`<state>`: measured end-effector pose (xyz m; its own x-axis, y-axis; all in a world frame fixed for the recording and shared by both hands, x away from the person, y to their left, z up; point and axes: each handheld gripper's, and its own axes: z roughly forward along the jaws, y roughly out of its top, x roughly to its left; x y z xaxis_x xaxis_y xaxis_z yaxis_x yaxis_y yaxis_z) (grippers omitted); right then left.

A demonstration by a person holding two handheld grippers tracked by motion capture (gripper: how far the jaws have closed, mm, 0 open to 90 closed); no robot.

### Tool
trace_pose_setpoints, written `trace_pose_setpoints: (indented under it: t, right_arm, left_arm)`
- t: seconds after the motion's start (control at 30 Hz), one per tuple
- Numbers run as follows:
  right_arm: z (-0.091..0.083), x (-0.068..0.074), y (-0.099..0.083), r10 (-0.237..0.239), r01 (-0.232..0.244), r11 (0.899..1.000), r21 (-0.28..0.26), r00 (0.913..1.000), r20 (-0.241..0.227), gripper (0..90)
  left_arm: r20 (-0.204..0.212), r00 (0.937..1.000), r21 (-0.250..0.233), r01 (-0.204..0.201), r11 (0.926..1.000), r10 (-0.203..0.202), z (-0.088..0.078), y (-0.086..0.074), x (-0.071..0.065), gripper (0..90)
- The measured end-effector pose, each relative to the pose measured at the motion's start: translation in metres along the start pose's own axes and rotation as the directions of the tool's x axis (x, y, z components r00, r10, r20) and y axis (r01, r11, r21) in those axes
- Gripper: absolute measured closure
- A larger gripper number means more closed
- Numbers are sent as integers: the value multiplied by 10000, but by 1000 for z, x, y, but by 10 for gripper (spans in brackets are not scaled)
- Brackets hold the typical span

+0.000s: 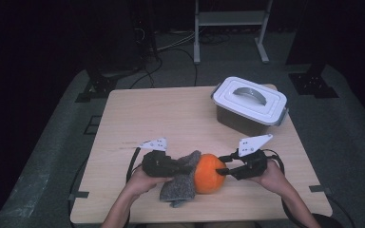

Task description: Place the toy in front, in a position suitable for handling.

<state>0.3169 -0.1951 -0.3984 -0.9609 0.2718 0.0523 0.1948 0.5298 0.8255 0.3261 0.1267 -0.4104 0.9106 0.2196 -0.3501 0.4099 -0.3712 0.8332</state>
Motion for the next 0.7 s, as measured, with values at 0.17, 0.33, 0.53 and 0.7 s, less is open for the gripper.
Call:
trace_pose_setpoints:
  t: [0.17,0.33,0.53,0.7]
  right_arm:
    - [-1,10,12,-20,23,9996,-282,10000,97,428]
    - [6,13,10,-168,171,9996,-236,9998,125,465]
    - [1,8,1,-252,251,9997,-72,9994,-240,487]
    - [-9,-8,-13,412,-411,9991,28,9990,-175,481]
  left_arm:
    - [-8,10000,43,8,10000,-8,1,0,0,781]
    - [-110,9999,3,-44,10000,44,-3,2,0,779]
    - [-358,9993,104,-136,9999,140,-1,3,0,777]
    - [188,9997,169,-138,9998,135,14,3,-5,777]
